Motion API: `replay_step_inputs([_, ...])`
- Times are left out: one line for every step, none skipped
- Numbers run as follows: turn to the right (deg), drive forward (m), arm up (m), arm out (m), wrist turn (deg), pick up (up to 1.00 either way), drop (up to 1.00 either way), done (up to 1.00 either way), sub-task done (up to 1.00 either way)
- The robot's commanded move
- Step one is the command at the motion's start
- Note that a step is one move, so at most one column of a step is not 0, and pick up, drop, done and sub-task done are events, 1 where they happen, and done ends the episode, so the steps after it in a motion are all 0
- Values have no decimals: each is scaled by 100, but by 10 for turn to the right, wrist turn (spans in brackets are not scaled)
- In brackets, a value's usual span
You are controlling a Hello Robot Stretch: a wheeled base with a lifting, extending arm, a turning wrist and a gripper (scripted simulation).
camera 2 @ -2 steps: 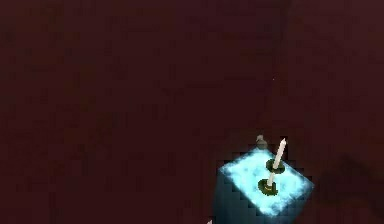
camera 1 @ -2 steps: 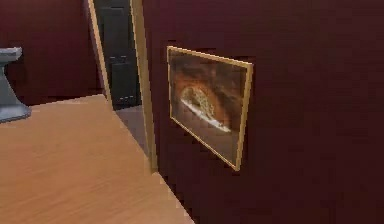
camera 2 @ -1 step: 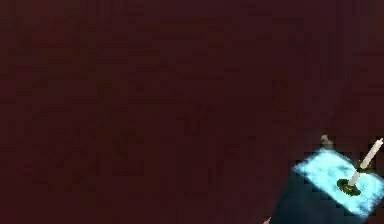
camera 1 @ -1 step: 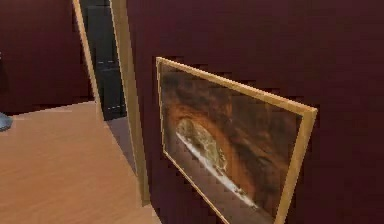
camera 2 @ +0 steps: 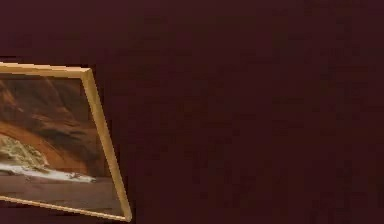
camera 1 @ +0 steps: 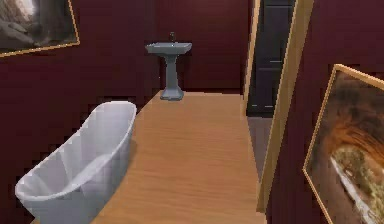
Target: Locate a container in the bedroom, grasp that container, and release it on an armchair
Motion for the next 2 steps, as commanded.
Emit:
replay_step_inputs([0,100,0,0,0,0,0,0,0])
replay_step_inputs([0,55,0,0,0,0,0,0,0])
